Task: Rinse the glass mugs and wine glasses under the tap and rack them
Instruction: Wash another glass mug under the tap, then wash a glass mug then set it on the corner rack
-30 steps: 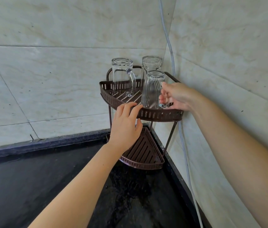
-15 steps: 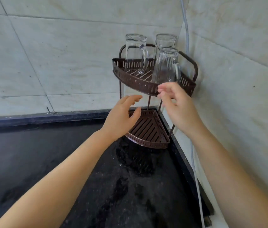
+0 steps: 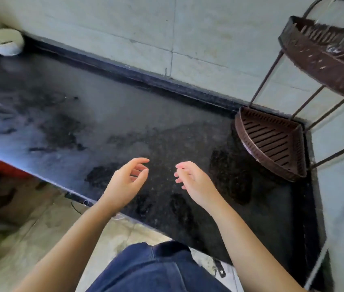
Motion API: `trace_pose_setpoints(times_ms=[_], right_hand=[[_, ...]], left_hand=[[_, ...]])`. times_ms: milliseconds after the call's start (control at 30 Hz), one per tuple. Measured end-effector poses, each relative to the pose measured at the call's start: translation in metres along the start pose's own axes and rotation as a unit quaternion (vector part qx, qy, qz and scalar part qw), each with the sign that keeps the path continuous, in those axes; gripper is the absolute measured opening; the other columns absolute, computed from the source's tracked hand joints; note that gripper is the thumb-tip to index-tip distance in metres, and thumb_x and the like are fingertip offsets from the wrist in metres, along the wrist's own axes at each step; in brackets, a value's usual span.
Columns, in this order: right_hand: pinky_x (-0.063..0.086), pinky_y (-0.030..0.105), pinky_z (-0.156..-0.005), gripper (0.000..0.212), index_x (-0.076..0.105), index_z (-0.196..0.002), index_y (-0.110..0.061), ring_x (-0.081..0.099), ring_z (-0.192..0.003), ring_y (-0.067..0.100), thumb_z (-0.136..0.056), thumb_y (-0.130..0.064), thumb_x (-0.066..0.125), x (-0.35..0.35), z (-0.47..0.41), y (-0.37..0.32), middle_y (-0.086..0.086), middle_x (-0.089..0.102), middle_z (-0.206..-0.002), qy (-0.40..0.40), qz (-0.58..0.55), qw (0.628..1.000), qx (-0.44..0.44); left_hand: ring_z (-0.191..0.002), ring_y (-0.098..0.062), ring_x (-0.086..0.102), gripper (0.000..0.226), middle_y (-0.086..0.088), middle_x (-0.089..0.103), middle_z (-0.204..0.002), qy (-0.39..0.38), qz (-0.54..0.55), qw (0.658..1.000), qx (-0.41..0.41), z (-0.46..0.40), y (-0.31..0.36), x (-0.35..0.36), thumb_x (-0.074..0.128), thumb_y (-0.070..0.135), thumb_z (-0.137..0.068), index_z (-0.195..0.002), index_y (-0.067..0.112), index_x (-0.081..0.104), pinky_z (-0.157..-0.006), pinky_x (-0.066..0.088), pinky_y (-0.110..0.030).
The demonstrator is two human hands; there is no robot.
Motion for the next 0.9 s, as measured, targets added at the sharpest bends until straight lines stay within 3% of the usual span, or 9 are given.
trace_pose_setpoints(times_ms=[67, 200, 400, 667, 900], right_hand=[[0.050, 0.030, -0.090, 0.018, 0.053, -0.109, -0.028, 0.063, -0.095, 0.006, -0.098, -0.035, 0.041, 0.034, -0.003, -0.011, -0.007, 0.063, -0.105, -0.105, 0.054, 0.993, 0.015], [0.051, 0.032, -0.089, 0.021, 0.054, -0.109, -0.028, 0.063, -0.093, 0.006, -0.098, -0.039, 0.040, 0.106, 0.001, -0.038, -0.009, 0.064, -0.102, -0.228, 0.159, 0.960, 0.008], [0.049, 0.030, -0.085, 0.024, 0.054, -0.115, -0.022, 0.065, -0.089, 0.008, -0.099, -0.034, 0.041, 0.229, 0.019, -0.088, -0.004, 0.065, -0.105, -0.280, 0.210, 0.936, -0.040], [0.052, 0.040, -0.091, 0.013, 0.055, -0.100, -0.030, 0.065, -0.092, 0.010, -0.098, -0.034, 0.043, 0.401, 0.042, -0.140, -0.007, 0.066, -0.098, -0.415, 0.276, 0.862, -0.095], [0.050, 0.025, -0.081, 0.023, 0.056, -0.113, -0.020, 0.064, -0.091, 0.007, -0.099, -0.030, 0.041, 0.518, 0.024, -0.201, -0.006, 0.065, -0.101, -0.474, 0.319, 0.807, -0.150]], left_hand=[[-0.087, -0.014, 0.063, 0.021, 0.003, 0.066, -0.094, 0.005, -0.016, 0.999, -0.047, 0.020, -0.026, -0.026, 0.054, 0.018, -0.093, -0.110, 0.030, 0.057, -0.077, 0.050, -0.021], [-0.084, -0.008, 0.064, 0.018, 0.006, 0.065, -0.097, 0.021, -0.017, 0.993, -0.119, 0.069, -0.069, -0.080, 0.050, 0.027, -0.096, -0.112, 0.031, 0.057, -0.062, 0.048, -0.011], [-0.089, -0.007, 0.064, 0.014, 0.009, 0.066, -0.096, 0.106, 0.003, 0.981, -0.165, 0.163, -0.135, -0.169, 0.052, 0.027, -0.095, -0.104, 0.034, 0.059, -0.079, 0.047, -0.019], [-0.091, -0.008, 0.062, 0.015, 0.008, 0.065, -0.097, 0.232, 0.035, 0.938, -0.256, 0.281, -0.220, -0.275, 0.051, 0.029, -0.095, -0.107, 0.031, 0.059, -0.080, 0.050, -0.024], [-0.090, -0.008, 0.062, 0.015, 0.007, 0.066, -0.096, 0.328, 0.073, 0.889, -0.311, 0.324, -0.272, -0.340, 0.052, 0.027, -0.095, -0.106, 0.028, 0.061, -0.073, 0.048, -0.016]])
Point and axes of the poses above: each hand's wrist, its own z-axis away from the middle knuckle, its own x-axis out of the palm, y = z × x, the point moved 1 cm from there along -z, towards the middle knuckle
